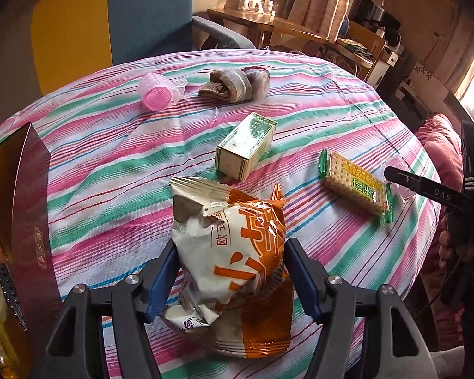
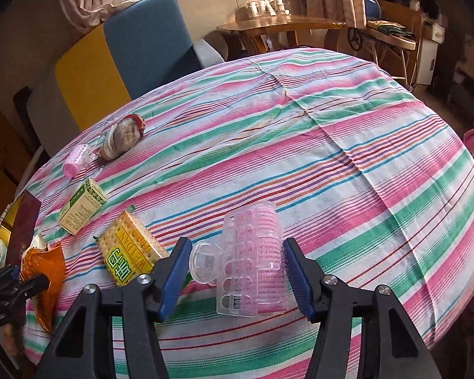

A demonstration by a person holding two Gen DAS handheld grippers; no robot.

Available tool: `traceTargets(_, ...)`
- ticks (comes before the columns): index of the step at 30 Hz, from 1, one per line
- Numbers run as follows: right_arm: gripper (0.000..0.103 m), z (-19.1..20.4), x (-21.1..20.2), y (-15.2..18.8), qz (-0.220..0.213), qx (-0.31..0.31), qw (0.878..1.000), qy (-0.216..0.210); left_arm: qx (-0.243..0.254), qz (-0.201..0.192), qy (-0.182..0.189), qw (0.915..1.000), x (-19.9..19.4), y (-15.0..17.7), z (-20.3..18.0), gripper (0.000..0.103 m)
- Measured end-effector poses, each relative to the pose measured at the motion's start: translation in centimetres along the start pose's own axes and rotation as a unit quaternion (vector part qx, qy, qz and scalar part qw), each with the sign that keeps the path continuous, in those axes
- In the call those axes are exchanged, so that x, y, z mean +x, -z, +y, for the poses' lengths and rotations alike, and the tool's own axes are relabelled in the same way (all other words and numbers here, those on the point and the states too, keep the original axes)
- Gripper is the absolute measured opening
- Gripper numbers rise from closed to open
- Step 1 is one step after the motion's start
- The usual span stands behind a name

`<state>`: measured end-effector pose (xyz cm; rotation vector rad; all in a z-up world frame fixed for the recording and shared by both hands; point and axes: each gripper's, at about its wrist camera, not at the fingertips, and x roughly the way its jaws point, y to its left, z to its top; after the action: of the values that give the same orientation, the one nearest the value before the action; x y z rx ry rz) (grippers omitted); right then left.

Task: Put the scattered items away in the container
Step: 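Carry the muffin bag and hair roller with both tools over the gold tray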

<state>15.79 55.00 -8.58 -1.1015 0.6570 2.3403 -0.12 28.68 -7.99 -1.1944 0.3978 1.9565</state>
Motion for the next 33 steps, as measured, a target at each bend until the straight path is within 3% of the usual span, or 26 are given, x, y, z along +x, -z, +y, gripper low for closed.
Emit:
traceTargets(13, 0.059, 0.9, -1.6, 0.3, -0.021, -0.012, 1.0, 0.019, -0.017, -0.03, -0.028, 0.999, -1.9, 1.1, 0.3, 0.063)
traceTargets(18, 0.059, 1.9, -3.5, -0.3, -0.04, -0.009, 0.999, -0.002, -0.028, -0.05, -0.03, 0.9979, -3.5, 1.1, 0.6, 0.063)
traceTargets(33, 0.059, 16.6, -4.1, 0.5, -0.043, -0.125, 0.985, -0.111, -0.079, -0.109, -0.081, 0.9876, -9.8, 2.7, 4.9, 0.063)
